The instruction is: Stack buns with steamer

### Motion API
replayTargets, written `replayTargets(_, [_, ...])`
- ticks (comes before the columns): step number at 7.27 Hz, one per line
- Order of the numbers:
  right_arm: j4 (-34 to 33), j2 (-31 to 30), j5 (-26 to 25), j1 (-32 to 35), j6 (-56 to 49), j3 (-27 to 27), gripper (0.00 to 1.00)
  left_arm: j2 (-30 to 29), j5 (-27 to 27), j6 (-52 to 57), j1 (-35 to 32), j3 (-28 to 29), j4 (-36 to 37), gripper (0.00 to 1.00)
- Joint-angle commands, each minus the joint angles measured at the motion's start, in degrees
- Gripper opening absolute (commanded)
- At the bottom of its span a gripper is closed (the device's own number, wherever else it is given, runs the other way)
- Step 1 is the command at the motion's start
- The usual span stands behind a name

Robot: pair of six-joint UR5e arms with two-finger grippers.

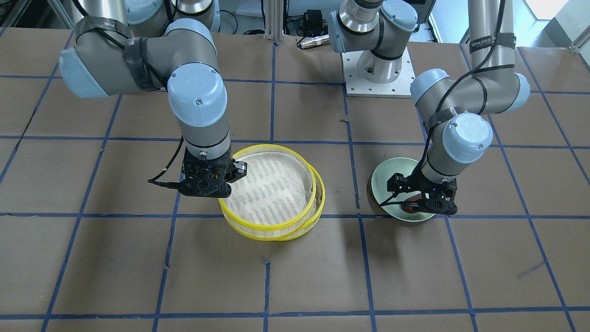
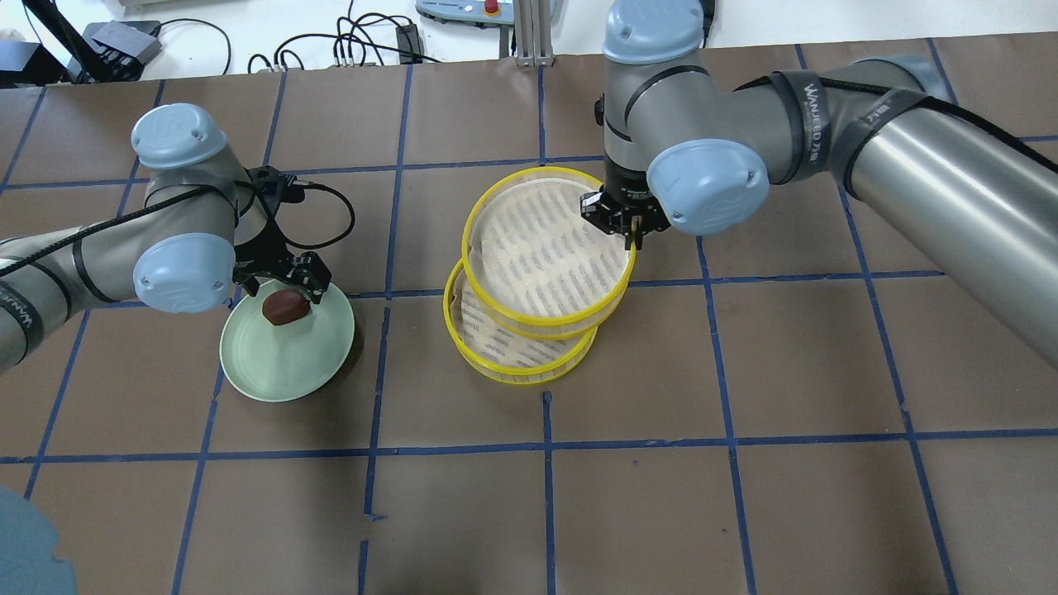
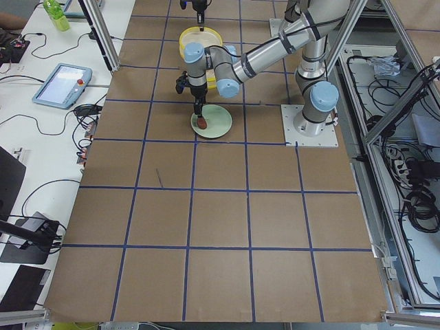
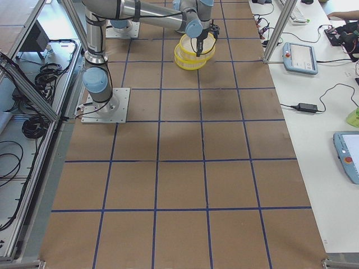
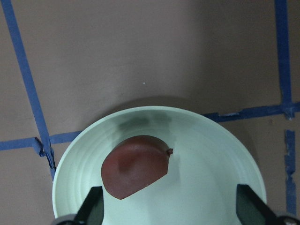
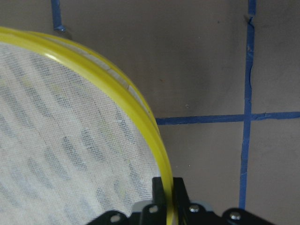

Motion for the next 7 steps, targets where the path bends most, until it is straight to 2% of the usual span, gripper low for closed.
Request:
replayTargets(1, [-0.1, 1.4, -0.3, 1.9, 2.3, 0.0, 0.08, -1.7, 0.0, 0.1, 0.9, -0.4, 0.5, 0.81])
replayTargets(2, [-0.1, 1.6, -0.7, 2.4, 2.0, 0.2, 0.08, -2.4, 0.1, 0.2, 1.1, -0.5, 0.5, 0.58])
replayTargets(4, [0.1, 1.7, -0.4, 3.3, 2.0, 0.5, 0.08, -3.3, 0.9, -0.1, 1.2, -0.3, 1.5, 0.01])
replayTargets(6, [0.1, 1.9, -0.8, 3.7, 1.5, 1.6, 0.08, -1.8, 2.7, -0.7, 1.2, 0.7, 2.8, 0.0])
replayTargets(7, [-0.2, 2.0, -0.9, 3.7, 1.6, 2.1, 0.08, 0.9, 2.9, -1.2, 0.8, 1.2, 0.3, 0.0])
